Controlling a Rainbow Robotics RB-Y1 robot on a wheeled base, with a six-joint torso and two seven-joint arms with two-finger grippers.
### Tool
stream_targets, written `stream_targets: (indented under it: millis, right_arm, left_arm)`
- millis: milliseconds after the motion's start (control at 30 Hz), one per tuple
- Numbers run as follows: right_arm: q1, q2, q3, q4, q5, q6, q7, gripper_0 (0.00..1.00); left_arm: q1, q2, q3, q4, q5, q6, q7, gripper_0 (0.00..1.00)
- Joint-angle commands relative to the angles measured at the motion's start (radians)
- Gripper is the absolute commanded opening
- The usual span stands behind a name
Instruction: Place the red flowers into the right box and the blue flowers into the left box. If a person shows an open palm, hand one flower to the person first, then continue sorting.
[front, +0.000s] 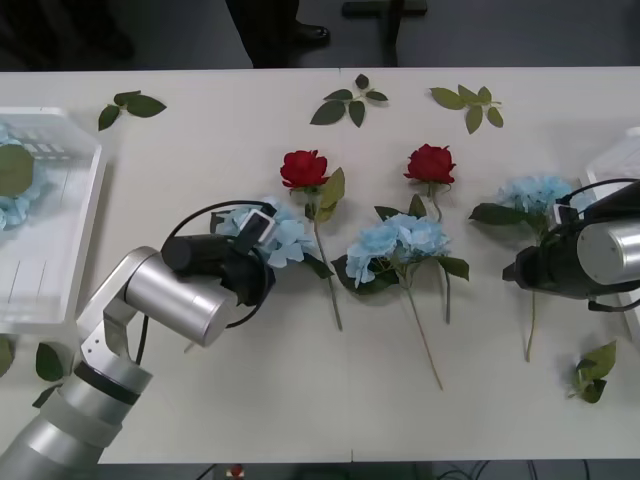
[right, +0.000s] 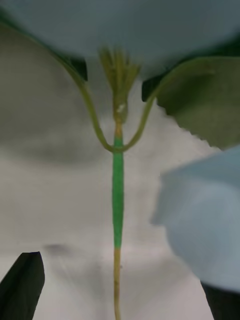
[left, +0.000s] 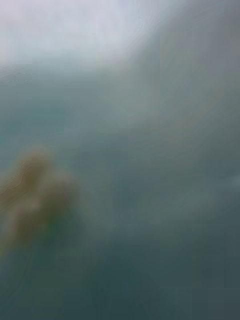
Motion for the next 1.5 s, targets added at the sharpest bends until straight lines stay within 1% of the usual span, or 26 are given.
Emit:
stream_targets:
  millis: [33,67,100,133,167,267,333,400,500,600,667,733,833,933,1033,1133,1167,1233,1267,1333,1367,1433,1500]
  right_arm:
    - [-0.02,0.004,0.009,-0.006,0.002,-0.006,-0.021,0.66]
    - [-0.02,0.007,0.009,-0.006,0.005,-0.006,-0.021,0.53]
    - [-0.021,0.009,0.009,-0.006,0.007,-0.006,-0.021,0.46]
    - [-0.02,0.01,0.009,-0.006,0.011,-0.006,-0.021,0.31]
    - [-0.02,0.012,0.012,-0.006,0.018,-0.007,-0.021,0.22]
    - [-0.02,0.014,0.022,-0.005,0.025,-0.018,-0.023,0.09]
    - [-0.02,0.015,0.022,-0.006,0.025,-0.021,-0.023,0.06]
    - [-0.02,0.015,0.022,-0.006,0.025,-0.021,-0.023,0.01]
    - [-0.02,0.014,0.02,-0.006,0.027,-0.021,-0.018,0.0]
    - [-0.02,0.006,0.006,-0.029,0.03,-0.021,-0.009,0.0]
    - [-0.02,-0.002,-0.006,-0.049,0.027,-0.012,-0.003,0.0]
    - [-0.017,-0.009,-0.024,-0.083,0.022,0.003,0.01,0.0]
    - [-0.005,-0.011,-0.072,-0.155,0.011,0.049,0.089,0.0]
    - [0.018,-0.006,-0.146,-0.247,-0.047,0.101,0.2,0.0]
    - [0.035,0.026,-0.241,-0.353,-0.154,0.175,0.333,0.0]
    - [0.038,0.064,-0.308,-0.422,-0.269,0.221,0.435,0.0]
    - [0.038,0.073,-0.32,-0.433,-0.294,0.226,0.448,0.0]
    - [0.032,0.104,-0.357,-0.453,-0.427,0.227,0.493,0.0]
    - [0.032,0.11,-0.365,-0.453,-0.469,0.226,0.499,0.0]
    - [0.026,0.136,-0.393,-0.451,-0.631,0.223,0.517,0.0]
    - [0.023,0.141,-0.394,-0.451,-0.665,0.223,0.517,0.0]
    - [0.014,0.153,-0.397,-0.453,-0.792,0.215,0.52,0.0]
    - [0.006,0.161,-0.393,-0.451,-0.866,0.203,0.527,0.0]
  left_arm:
    - [-0.016,0.064,0.077,-0.103,0.066,0.047,0.015,0.0]
    - [-0.019,0.081,0.104,-0.138,0.091,0.083,0.015,0.0]
    - [-0.02,0.087,0.119,-0.156,0.101,0.104,0.016,0.0]
    - [-0.025,0.104,0.154,-0.193,0.123,0.149,0.019,0.0]
    - [-0.033,0.118,0.193,-0.233,0.143,0.196,0.024,0.0]
    - [-0.059,0.156,0.294,-0.314,0.158,0.296,0.036,0.0]
    - [-0.085,0.178,0.357,-0.339,0.141,0.345,0.044,0.0]
    - [-0.134,0.204,0.433,-0.334,0.137,0.405,0.048,0.0]
    - [-0.2,0.235,0.522,-0.308,0.121,0.469,0.048,0.0]
    - [-0.247,0.275,0.611,-0.265,0.123,0.491,0.044,0.0]
    - [-0.263,0.298,0.66,-0.228,0.126,0.488,0.039,0.0]
    - [-0.275,0.327,0.699,-0.184,0.126,0.475,0.03,0.0]
    - [-0.275,0.364,0.74,-0.11,0.127,0.425,0.019,0.0]
    - [-0.267,0.4,0.769,-0.027,0.126,0.373,0.007,0.0]
    - [-0.257,0.426,0.802,0.071,0.127,0.304,-0.041,0.0]
    - [-0.251,0.437,0.825,0.158,0.13,0.231,-0.08,0.0]
    - [-0.251,0.437,0.828,0.177,0.132,0.213,-0.088,0.0]
    - [-0.251,0.439,0.838,0.255,0.135,0.141,-0.096,0.0]
    - [-0.251,0.439,0.838,0.273,0.135,0.121,-0.097,0.0]
    - [-0.246,0.437,0.837,0.342,0.137,0.043,-0.102,0.0]
    - [-0.244,0.437,0.837,0.356,0.137,0.021,-0.102,0.0]
    - [-0.235,0.439,0.834,0.41,0.141,-0.046,-0.108,0.0]
    - [-0.232,0.439,0.832,0.436,0.144,-0.077,-0.113,0.0]
